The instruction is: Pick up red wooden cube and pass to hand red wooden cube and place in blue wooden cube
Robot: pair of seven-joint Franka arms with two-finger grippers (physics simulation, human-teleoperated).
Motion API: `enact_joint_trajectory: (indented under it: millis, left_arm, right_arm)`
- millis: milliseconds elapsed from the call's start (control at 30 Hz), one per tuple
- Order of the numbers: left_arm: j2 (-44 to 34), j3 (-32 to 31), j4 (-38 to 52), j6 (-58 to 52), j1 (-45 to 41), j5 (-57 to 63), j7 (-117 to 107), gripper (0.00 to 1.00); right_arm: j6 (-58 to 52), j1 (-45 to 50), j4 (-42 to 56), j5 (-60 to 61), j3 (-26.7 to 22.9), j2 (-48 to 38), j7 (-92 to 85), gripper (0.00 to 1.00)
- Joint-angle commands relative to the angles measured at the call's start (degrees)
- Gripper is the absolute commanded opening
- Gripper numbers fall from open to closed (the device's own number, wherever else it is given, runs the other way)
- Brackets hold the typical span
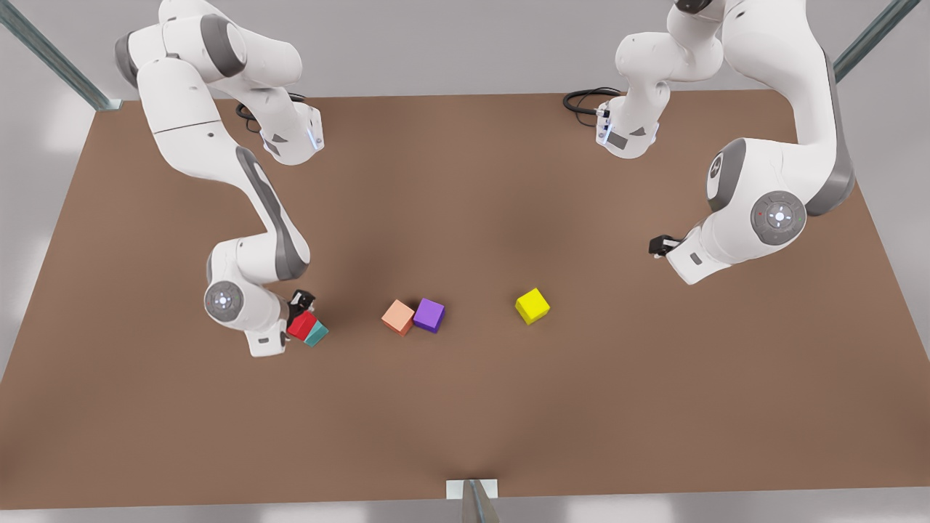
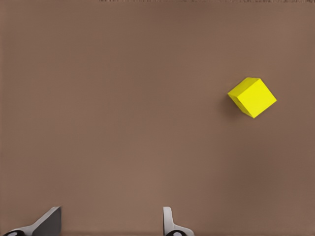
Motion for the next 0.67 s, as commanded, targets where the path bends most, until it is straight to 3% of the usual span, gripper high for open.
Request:
enact_joint_trajectory:
  millis: [0, 67, 133, 233, 267, 333, 400, 533, 633]
  left_arm:
    - [-0.05, -0.04, 0.03, 0.00, 0.02, 0.04, -1.49, 1.00]
    - [-0.05, -0.04, 0.03, 0.00, 0.02, 0.04, -1.49, 1.00]
    - [-0.05, -0.04, 0.03, 0.00, 0.02, 0.04, -1.49, 1.00]
    - [-0.05, -0.04, 0.12, -0.09, 0.02, 0.04, -1.49, 1.00]
    - [-0.14, -0.04, 0.29, -0.09, 0.02, 0.04, -1.58, 1.00]
    - [-0.14, -0.04, 0.56, -0.52, 0.02, 0.04, -1.58, 1.00]
    - [-0.13, -0.74, 1.00, -0.79, 0.02, 0.13, -1.58, 1.00]
    - [-0.05, -0.74, 1.00, -0.88, 0.20, 0.04, -1.49, 1.00]
    - [0.30, -0.74, 1.00, -0.79, 0.29, 0.04, -1.49, 1.00]
  right_arm:
    - [-1.99, 0.07, 0.27, 0.68, 0.84, -0.89, 3.97, 1.00]
    - [-6.38, 1.12, 4.92, 2.00, 1.55, -1.07, 4.14, 1.00]
    - [-12.97, 3.76, 11.60, 2.17, 1.55, -0.81, 15.20, 1.00]
    - [-29.50, 5.34, 19.78, -3.79, 0.84, -1.68, 48.68, 1.00]
    - [-36.42, 4.11, 20.48, -6.70, 0.41, -5.73, 55.74, 1.00]
    - [-49.70, 3.76, 31.28, -9.50, -1.88, -5.46, 54.07, 1.00]
    - [-49.54, 2.79, 28.85, -10.31, -1.97, -14.59, 50.56, 1.00]
    - [-48.58, 0.07, 24.54, -9.60, -2.85, -20.75, 44.22, 1.00]
    - [-47.17, 0.07, 23.47, -9.78, -2.85, -20.76, 43.96, 1.00]
